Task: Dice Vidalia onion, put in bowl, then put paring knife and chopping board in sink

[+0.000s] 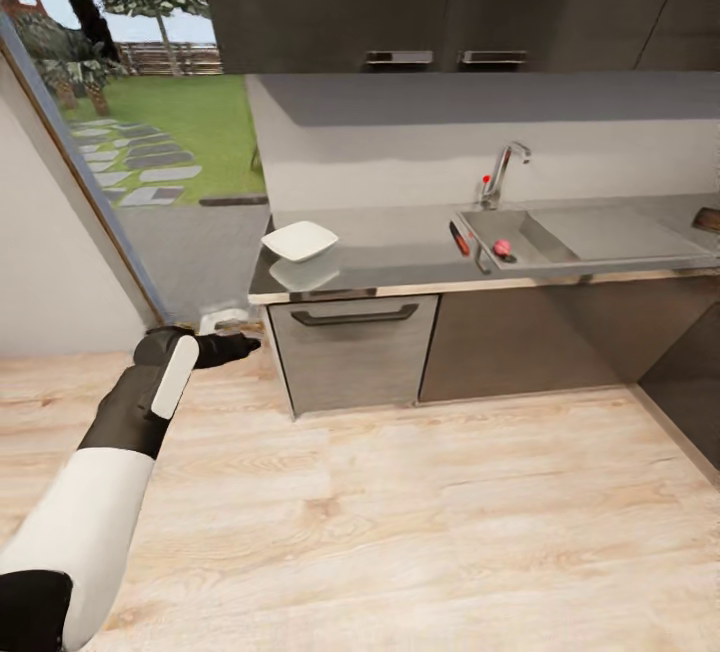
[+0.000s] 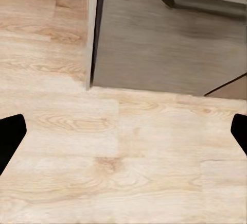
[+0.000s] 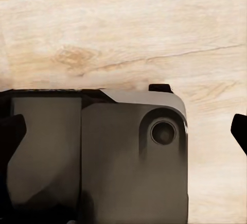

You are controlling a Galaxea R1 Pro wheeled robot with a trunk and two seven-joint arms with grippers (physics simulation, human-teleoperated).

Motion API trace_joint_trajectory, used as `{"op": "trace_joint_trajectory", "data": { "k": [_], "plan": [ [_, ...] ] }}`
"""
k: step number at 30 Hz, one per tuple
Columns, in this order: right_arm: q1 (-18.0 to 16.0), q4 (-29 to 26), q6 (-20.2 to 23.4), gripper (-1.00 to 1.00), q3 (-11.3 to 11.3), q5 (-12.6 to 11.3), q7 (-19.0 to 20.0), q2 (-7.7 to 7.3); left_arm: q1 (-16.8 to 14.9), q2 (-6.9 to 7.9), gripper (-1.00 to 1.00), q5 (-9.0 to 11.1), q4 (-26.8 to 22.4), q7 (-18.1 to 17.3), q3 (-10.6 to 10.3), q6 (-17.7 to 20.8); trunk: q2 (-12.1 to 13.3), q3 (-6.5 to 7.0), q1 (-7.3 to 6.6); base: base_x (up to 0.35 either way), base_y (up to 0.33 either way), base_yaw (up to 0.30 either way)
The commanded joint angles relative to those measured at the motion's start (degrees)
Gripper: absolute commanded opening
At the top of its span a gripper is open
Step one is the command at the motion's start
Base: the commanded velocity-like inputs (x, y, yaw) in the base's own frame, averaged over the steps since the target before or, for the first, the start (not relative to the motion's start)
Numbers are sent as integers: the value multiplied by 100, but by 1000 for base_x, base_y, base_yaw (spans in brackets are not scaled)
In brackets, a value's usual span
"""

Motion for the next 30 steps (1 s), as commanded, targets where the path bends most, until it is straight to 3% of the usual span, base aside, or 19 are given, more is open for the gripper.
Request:
{"op": "trace_joint_trajectory", "data": {
  "k": [1, 9, 12, 14, 15, 17, 18, 19, 22, 25, 26, 27, 30],
  "plan": [
    [-4, 5, -21, 100, -6, 8, -9, 2, -5, 5, 100, 73, 119, 50, -8, -61, -11, -8, -1, -328, 0, 0],
    [-2, 5, -26, 100, -9, 8, -9, 2, -4, 3, 100, 73, 1686, 40, -11, -1213, -11, -8, -1, -331, 0, 0],
    [-3, 5, -27, 100, -8, 8, -9, -1, -4, -1, 100, 71, 2461, 28, -14, -1799, -11, -8, -1, -335, 0, 0],
    [-1, 5, -27, 100, -13, 8, -9, 0, -4, -15, 100, 67, 3353, -23, -45, -2592, -11, -8, -1, -298, 0, 0],
    [-1, 5, -27, 100, -13, 8, -9, 0, -4, -17, 100, 66, 3549, -46, -69, -2774, -11, -8, -1, -247, 0, 0],
    [-2, 0, -27, 100, -14, 8, -9, 1, -4, -47, 100, 65, 4381, -170, -279, -3584, -11, -8, -1, -136, 0, 0],
    [-2, -1, -27, 100, -14, 8, -9, 1, -4, -62, 100, 65, 4603, -209, -362, -3800, -11, -8, -1, -85, 0, 0],
    [-3, -4, -30, 100, -15, 8, -9, 2, -4, -130, 100, 65, 5286, -348, -645, -4415, -11, -8, -1, -43, 0, 0],
    [-4, -34, -36, 100, -19, 8, -9, -16, 2, -343, 100, 69, 6365, -555, -1098, -5448, -11, -8, -1, -19, 0, 0],
    [-3, -92, -98, 100, -18, 8, -9, -69, 170, -432, 100, 67, 6612, -604, -1211, -5895, -11, -8, -1, -7, 0, 0],
    [-2, -125, -218, 100, -21, 8, -9, -117, 372, -469, 100, 62, 6696, -621, -1250, -6082, -11, -8, -1, -2, 0, 0],
    [-3, -156, -475, 100, -28, 8, -9, -254, 694, -502, 100, 56, 6755, -636, -1278, -6473, -11, -8, -1, 0, 0, 0],
    [-1, -351, -564, 100, -31, 8, -12, -398, 1056, -534, 100, 46, 6775, -648, -1291, -7315, -11, -8, -1, 0, 0, 0]
  ]
}}
